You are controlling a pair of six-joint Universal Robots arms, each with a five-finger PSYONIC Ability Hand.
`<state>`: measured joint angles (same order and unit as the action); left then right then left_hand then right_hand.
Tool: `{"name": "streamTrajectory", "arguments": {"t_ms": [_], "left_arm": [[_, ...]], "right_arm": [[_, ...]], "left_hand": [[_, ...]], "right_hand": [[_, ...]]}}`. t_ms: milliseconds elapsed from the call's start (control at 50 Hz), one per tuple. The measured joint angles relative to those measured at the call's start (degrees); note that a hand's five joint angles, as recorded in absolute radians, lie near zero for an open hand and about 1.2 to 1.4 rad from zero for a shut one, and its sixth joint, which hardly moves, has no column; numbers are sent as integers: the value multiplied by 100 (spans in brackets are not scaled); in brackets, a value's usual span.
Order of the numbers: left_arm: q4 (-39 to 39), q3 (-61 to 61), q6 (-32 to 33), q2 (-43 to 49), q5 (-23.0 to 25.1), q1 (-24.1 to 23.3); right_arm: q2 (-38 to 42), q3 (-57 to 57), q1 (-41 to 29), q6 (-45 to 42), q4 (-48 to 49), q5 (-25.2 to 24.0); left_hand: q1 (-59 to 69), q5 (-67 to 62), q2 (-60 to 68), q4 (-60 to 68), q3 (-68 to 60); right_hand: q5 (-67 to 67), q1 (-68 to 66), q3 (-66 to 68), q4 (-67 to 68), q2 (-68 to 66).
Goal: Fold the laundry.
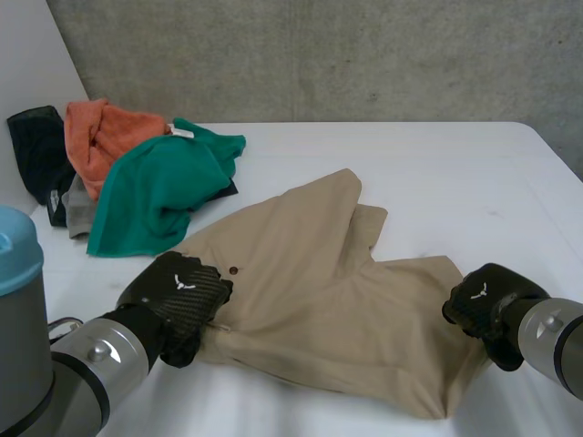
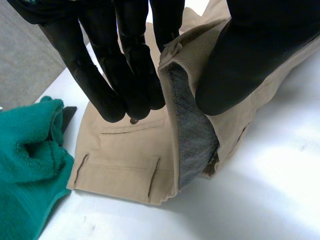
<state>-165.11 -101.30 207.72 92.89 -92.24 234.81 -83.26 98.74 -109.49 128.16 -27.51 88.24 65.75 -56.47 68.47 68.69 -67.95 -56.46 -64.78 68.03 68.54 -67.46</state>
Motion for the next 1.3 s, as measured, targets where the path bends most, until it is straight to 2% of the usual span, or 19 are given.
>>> {"name": "streamTrajectory", "arguments": {"t_ms": [80,120,140,180,200,340,540,660,760,860,940,980,1000,1040,1060,1080,1100,1160,1300], "left_arm": [[-2,8,-42,181,-64,-53],[-22,37,-49,324,-107,-37],[-28,46,-49,348,-115,-29],[-93,154,-43,495,-177,83],[-129,217,-37,549,-200,148],[-476,1145,133,756,-264,778],[-1355,3891,266,934,-144,1447],[-1869,5474,-156,1346,248,1177],[-1861,6421,-965,1965,830,559],[-1479,6542,-1531,2788,1442,-185],[-1114,6246,-1479,3471,1770,-706],[-911,5974,-1265,3808,1873,-972],[-839,5838,-1138,3931,1897,-1079],[-795,5726,-1025,4010,1912,-1161],[-755,5508,-790,4115,1920,-1303],[-756,5403,-669,4146,1915,-1366],[-770,5284,-535,4162,1904,-1428],[-923,5053,-345,3988,1753,-1467],[-1168,4392,-419,2843,934,-1157]], "right_arm": [[86,7,42,55,66,-15],[157,8,59,74,49,-21],[166,9,63,77,43,-23],[206,-3,95,115,22,-46],[215,-16,119,143,16,-67],[105,-235,339,493,104,-333],[-47,-679,719,1061,217,-739],[9,-786,833,1162,240,-787],[38,-784,976,1292,366,-803],[38,-721,1154,1408,501,-858],[62,-657,1306,1444,593,-949],[97,-624,1381,1447,642,-1012],[125,-608,1420,1445,672,-1050],[148,-599,1443,1441,692,-1077],[200,-583,1476,1429,728,-1134],[229,-576,1487,1422,746,-1162],[262,-571,1497,1413,762,-1191],[345,-576,1463,1390,810,-1273],[432,-635,1094,1358,839,-1590]], "left_hand": [[0,0,0,0,0],[0,0,0,0,0],[0,0,0,0,0],[0,0,3,1,0],[0,0,5,1,0],[0,0,7,3,-8],[0,0,15,5,-16],[0,0,17,6,-16],[0,-61,17,6,-16],[0,-88,17,6,-16],[0,-90,8,-6,-16],[-1451,1257,-1555,-1460,1392],[-2189,1929,-2225,-2136,2161],[-2189,1929,-2225,-2136,2161],[-4904,4463,-4730,-4701,4559],[-4904,4463,-4730,-4701,4559],[-5478,5318,-5540,-5621,5490],[-5478,5351,-5643,-5721,5587],[-5478,5351,-5665,-5721,5587]], "right_hand": [[548,508,-634,-656,617],[2439,2410,-2625,-2539,2669],[2554,2523,-2735,-2760,2780],[4646,4575,-4801,-4756,4829],[5147,5021,-5286,-5319,5267],[5371,5210,-5633,-5676,5563],[5371,5210,-5633,-5676,5563],[5371,5210,-5633,-5676,5563],[5371,5210,-5633,-5676,5563],[5371,5210,-5633,-5676,5563],[5371,5210,-5633,-5676,5563],[5371,5210,-5633,-5676,5563],[5371,5210,-5633,-5676,5563],[5371,5210,-5633,-5676,5563],[5371,5210,-5633,-5676,5563],[5371,5210,-5633,-5676,5563],[5371,5210,-5633,-5676,5563],[5371,5210,-5633,-5676,5563],[5371,5210,-5633,-5676,5563]]}}
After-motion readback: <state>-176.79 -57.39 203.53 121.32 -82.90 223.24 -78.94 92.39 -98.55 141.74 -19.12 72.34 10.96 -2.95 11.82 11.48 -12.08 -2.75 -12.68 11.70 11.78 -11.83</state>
